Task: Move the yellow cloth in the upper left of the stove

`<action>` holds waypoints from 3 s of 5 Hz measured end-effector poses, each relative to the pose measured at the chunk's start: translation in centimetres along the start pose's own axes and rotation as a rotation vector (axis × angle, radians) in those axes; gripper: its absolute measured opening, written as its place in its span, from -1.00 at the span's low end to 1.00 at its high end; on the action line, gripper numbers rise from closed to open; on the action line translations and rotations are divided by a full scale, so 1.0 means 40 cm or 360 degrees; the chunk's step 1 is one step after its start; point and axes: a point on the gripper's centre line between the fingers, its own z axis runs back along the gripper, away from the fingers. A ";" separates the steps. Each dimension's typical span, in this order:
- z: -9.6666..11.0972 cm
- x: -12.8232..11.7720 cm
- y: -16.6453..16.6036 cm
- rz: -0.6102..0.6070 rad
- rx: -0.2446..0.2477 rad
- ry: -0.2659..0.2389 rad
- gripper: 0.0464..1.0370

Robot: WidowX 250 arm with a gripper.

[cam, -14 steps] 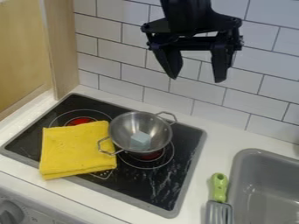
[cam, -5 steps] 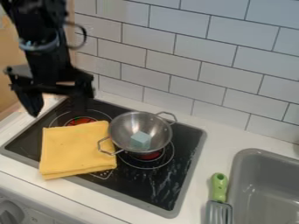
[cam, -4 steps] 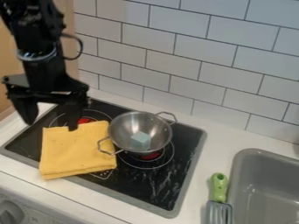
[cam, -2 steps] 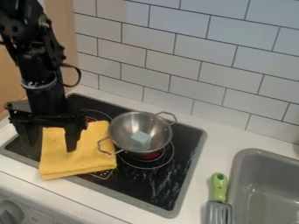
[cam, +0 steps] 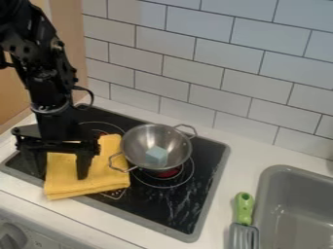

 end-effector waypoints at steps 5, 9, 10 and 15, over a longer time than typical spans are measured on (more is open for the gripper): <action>-0.009 0.084 0.002 0.0005 0.0052 -0.0037 0.92; -0.008 0.263 0.036 0.0103 0.0012 -0.0091 0.92; -0.010 0.302 0.044 0.0132 -0.0007 -0.0105 0.92; 0.006 0.333 0.056 0.0159 -0.0015 -0.0124 0.92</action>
